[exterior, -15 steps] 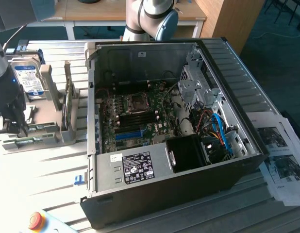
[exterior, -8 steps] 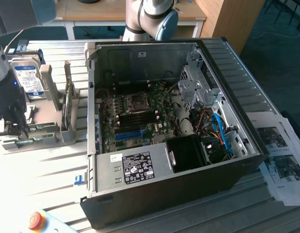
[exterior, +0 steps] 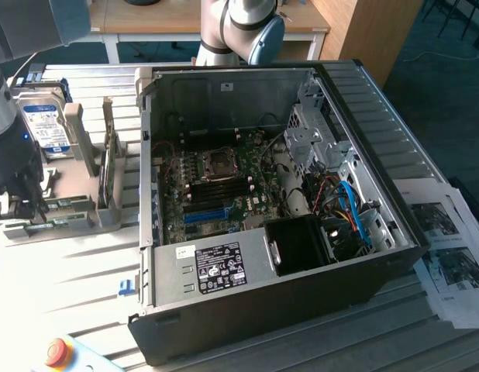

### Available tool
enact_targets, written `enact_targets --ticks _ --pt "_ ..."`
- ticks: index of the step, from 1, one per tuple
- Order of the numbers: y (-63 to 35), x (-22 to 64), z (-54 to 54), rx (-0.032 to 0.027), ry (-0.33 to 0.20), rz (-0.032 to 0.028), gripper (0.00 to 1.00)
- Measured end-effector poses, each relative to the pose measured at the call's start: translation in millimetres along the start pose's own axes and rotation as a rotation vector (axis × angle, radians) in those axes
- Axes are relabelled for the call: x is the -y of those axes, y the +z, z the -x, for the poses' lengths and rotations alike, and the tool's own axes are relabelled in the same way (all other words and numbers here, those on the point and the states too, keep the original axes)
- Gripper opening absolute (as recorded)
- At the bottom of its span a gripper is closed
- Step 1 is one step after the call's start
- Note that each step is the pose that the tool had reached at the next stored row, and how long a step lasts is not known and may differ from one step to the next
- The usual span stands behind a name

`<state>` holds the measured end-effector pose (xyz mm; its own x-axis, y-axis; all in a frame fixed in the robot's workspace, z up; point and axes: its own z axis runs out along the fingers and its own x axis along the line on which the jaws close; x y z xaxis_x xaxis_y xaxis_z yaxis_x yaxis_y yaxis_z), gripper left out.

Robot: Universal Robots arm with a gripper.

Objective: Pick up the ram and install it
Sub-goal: 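Pick up the ram and move it above insertion slot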

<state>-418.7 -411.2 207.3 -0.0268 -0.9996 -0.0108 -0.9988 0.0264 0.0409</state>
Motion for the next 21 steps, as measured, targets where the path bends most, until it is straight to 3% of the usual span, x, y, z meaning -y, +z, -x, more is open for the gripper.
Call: enact_targets --ticks 7,21 --pt "0.7 0.3 0.0 0.0002 0.0 -0.0003 0.25" --pt "0.0 15.9 0.4 0.0 0.0 0.0042 0.25"
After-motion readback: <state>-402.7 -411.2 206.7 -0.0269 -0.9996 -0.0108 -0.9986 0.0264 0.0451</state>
